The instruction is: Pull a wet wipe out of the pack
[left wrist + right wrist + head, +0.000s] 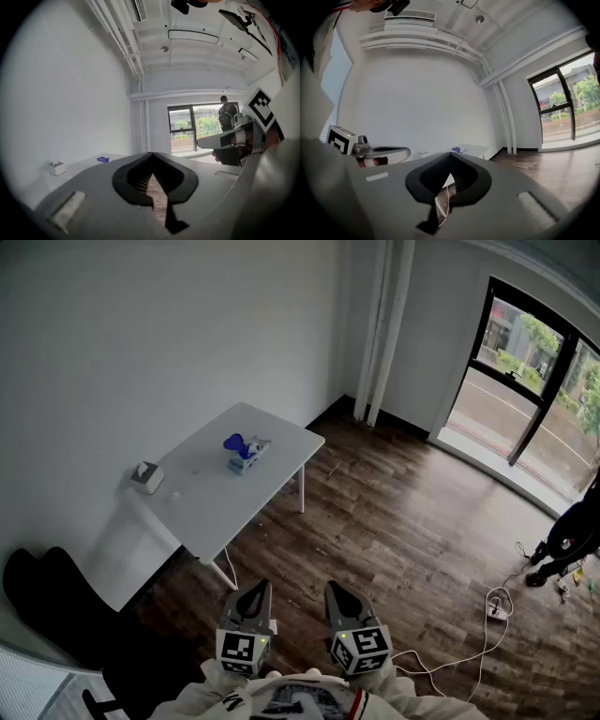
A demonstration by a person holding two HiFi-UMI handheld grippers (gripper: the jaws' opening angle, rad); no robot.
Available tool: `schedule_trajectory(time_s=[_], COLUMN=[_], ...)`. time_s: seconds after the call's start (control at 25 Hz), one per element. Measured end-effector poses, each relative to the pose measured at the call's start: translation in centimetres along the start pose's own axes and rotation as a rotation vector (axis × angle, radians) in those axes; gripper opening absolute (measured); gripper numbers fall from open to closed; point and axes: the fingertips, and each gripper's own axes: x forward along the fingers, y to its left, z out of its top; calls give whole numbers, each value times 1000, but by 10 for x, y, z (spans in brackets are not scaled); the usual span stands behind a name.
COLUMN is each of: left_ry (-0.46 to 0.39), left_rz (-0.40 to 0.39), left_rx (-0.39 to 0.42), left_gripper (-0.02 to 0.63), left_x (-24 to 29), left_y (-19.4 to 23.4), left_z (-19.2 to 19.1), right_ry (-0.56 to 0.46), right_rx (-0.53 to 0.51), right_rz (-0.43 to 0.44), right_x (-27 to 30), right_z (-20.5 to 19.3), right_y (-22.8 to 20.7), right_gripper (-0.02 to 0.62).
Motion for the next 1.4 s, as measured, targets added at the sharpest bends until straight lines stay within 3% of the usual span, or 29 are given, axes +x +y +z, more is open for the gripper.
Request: schedule_trajectory(time_s=[0.4, 1.0, 1.4], left_ry=[18, 18, 56], left_rz=[-21, -112, -139], left_rx=[-7, 16, -14], left_gripper=[5, 5, 5], left_x=[18, 48, 70], left_y=[-8, -61, -59], left_z=[-6, -8, -22], right_ry=[14, -1, 45], right_rx=[11, 95, 132], right_rz=[-24, -98, -130], right_x=[0, -30, -19], right_z=[-4, -15, -31], right_y=[-17, -72, -88], right_gripper=[3, 5, 5])
